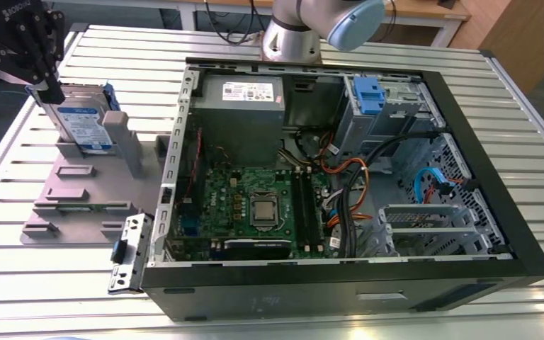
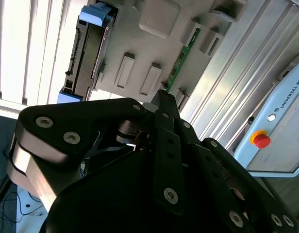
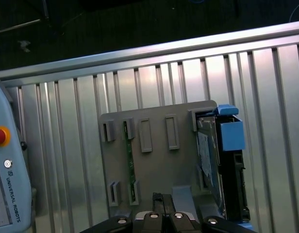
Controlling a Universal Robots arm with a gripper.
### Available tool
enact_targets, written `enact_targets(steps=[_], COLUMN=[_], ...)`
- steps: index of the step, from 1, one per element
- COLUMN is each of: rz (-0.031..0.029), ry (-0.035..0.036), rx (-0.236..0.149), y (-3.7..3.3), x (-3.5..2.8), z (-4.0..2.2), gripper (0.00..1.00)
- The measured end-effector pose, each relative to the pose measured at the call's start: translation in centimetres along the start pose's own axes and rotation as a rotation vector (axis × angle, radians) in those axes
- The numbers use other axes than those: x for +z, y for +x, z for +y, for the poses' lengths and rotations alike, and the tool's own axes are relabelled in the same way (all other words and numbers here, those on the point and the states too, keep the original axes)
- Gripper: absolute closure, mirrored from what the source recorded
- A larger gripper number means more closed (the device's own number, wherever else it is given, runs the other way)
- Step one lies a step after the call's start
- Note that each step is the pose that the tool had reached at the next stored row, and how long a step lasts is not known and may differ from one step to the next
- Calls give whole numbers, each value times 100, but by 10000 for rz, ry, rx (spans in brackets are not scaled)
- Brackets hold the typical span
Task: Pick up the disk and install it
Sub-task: 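Pick up the disk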
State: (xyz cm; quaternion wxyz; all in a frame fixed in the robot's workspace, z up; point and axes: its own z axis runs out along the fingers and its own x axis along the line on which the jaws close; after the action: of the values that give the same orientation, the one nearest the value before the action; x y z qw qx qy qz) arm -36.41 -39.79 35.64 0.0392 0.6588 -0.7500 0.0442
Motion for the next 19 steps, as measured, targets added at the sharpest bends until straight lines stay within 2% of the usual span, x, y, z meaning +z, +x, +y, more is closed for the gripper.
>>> enact_targets(steps=[1,2,3,9,10,13,19], rz=[0,-31,-168,-1238,-1331,-1337,-1333], ry=[1,-5,-22,-158,-169,-168,-152], rx=[-12,-15,-18,-27,-28,-43,-369], y=[0,0,0,0,0,0,1], x=[0,-2,0,0,0,1,0], z=[0,0,1,0,0,0,1], gripper=[89,89,89,89,89,89,89])
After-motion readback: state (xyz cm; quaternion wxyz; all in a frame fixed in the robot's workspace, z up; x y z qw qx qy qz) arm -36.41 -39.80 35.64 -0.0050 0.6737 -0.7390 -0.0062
